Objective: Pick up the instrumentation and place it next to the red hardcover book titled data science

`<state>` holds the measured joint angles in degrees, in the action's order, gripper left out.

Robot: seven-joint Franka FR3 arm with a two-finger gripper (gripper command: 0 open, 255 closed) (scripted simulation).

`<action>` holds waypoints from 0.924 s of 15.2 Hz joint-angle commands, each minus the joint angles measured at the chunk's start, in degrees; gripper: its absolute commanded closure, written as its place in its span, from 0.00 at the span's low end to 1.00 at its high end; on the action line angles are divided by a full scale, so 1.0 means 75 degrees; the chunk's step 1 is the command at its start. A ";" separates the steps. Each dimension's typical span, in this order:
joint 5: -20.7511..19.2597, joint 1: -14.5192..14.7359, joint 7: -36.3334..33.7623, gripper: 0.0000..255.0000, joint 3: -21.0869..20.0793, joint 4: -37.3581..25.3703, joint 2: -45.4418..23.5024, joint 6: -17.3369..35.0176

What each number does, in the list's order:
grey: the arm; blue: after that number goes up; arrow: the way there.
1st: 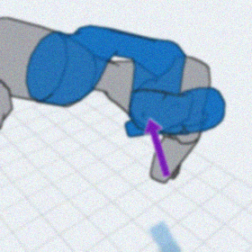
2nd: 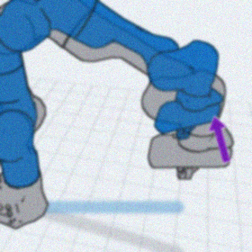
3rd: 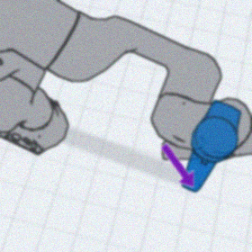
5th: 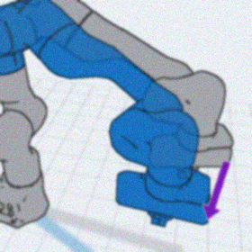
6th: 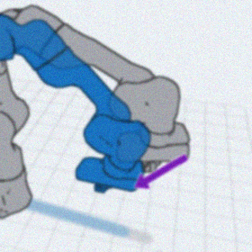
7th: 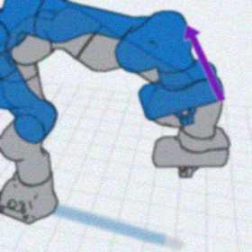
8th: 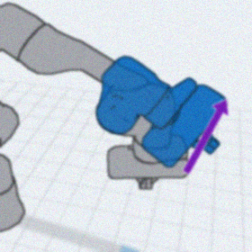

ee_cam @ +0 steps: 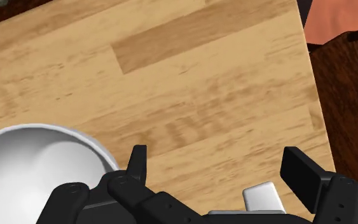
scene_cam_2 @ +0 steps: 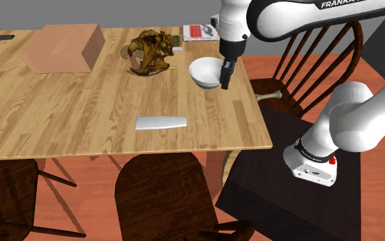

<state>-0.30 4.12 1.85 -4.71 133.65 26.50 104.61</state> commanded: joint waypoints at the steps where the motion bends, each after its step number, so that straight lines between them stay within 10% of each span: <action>1: 0.0027 0.0092 0.0093 0.00 -0.0084 -0.0266 -0.0631 0.0410; 14: -0.0107 0.0597 0.0695 0.00 -0.0596 -0.2215 -0.4040 0.2079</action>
<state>-0.79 8.42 6.50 -9.01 118.79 -1.26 119.27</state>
